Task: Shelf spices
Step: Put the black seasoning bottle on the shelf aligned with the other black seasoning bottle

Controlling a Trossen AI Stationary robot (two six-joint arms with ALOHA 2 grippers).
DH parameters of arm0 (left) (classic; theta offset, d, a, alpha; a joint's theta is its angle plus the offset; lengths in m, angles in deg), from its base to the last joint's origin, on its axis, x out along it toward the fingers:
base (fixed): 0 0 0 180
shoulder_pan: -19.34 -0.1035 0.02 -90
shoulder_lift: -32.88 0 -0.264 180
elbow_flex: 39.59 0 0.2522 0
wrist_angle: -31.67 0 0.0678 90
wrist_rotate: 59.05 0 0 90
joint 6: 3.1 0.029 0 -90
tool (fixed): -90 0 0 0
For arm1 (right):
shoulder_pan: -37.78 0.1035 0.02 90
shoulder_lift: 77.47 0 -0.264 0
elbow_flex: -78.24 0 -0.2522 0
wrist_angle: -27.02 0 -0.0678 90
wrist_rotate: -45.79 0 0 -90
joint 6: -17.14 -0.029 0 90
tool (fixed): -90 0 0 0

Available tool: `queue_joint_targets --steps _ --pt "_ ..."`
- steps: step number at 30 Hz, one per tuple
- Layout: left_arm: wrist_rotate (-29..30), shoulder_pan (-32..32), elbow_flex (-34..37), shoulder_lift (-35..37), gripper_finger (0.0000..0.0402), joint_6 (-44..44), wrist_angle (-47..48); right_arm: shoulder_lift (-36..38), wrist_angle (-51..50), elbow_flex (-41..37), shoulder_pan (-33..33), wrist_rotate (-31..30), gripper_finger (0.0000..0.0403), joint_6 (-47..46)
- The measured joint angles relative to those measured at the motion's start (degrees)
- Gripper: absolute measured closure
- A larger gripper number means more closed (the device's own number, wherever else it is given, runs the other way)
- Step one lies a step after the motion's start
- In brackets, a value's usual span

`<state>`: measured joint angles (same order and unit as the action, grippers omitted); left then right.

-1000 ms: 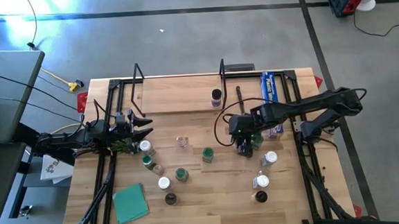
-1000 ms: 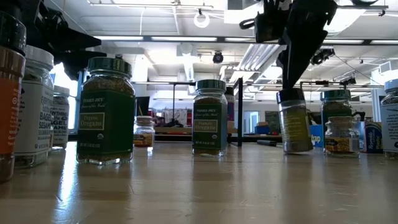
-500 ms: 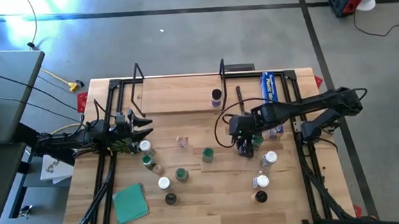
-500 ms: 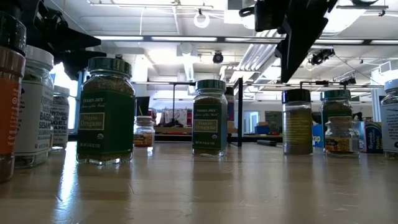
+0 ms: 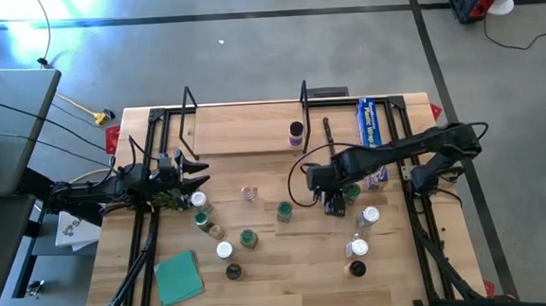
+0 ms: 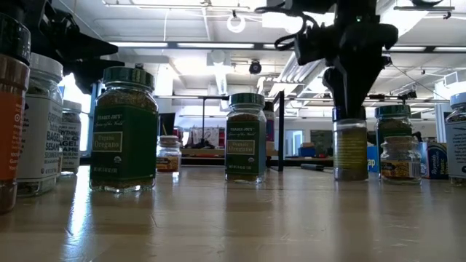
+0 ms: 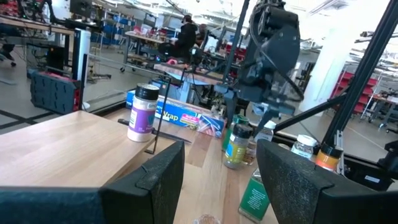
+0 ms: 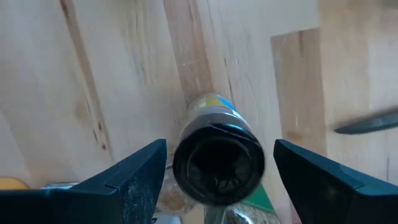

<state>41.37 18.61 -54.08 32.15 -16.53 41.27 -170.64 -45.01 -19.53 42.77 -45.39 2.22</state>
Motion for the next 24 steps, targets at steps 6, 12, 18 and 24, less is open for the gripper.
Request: queue_joint_targets --steps 6,12,18,24 --pt "0.0 0.0 0.0 0.0 0.0206 0.0 0.0 -2.4 -0.1 0.0 0.0 -0.3 0.0111 0.1" --pt "0.0 0.0 0.0 0.0 0.0206 0.0 0.0 -2.5 -0.2 0.0 0.0 -0.4 0.0143 -0.9" --pt "0.0 0.0 0.0 0.0 0.0206 0.0 0.0 -2.5 -1.0 3.5 -0.9 0.7 0.0217 -3.0" --pt "0.0 0.0 0.0 0.0 0.0206 -0.1 -0.2 -2.5 -0.8 17.9 -3.3 -3.1 0.0217 0.6"
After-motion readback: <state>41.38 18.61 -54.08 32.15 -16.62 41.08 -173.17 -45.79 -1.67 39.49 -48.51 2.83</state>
